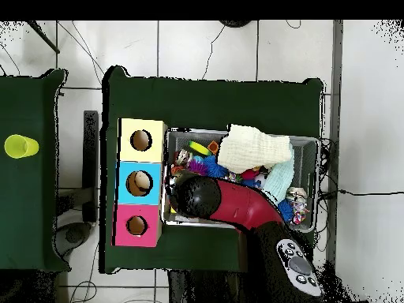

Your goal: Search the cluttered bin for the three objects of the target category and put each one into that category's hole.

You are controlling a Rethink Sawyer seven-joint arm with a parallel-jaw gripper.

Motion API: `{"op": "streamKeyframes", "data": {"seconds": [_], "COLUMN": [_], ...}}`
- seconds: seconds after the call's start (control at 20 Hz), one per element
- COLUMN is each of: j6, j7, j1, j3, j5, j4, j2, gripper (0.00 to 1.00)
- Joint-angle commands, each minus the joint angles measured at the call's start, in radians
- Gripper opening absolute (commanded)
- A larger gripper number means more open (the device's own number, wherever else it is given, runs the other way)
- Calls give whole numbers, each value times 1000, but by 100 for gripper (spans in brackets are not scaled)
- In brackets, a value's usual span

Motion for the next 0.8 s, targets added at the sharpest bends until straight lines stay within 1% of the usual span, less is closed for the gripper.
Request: {"op": "streamKeyframes", "data": {"seconds": [0.05, 0.3, 0.35, 0.45, 0.65, 0.8], "j6": [-38, -82, -88, -95, -71, -80], "j7": [185, 172, 165, 159, 163, 164], "j1": [-1, -14, -15, -18, -5, -5], "j3": [-26, -19, -18, -13, -24, -26], "j5": [-19, -34, -38, -42, -35, -36], "j4": [47, 60, 60, 62, 46, 40], "j2": [3, 11, 11, 10, 5, 19], "gripper": [0, 0, 100, 100, 100, 100]}}
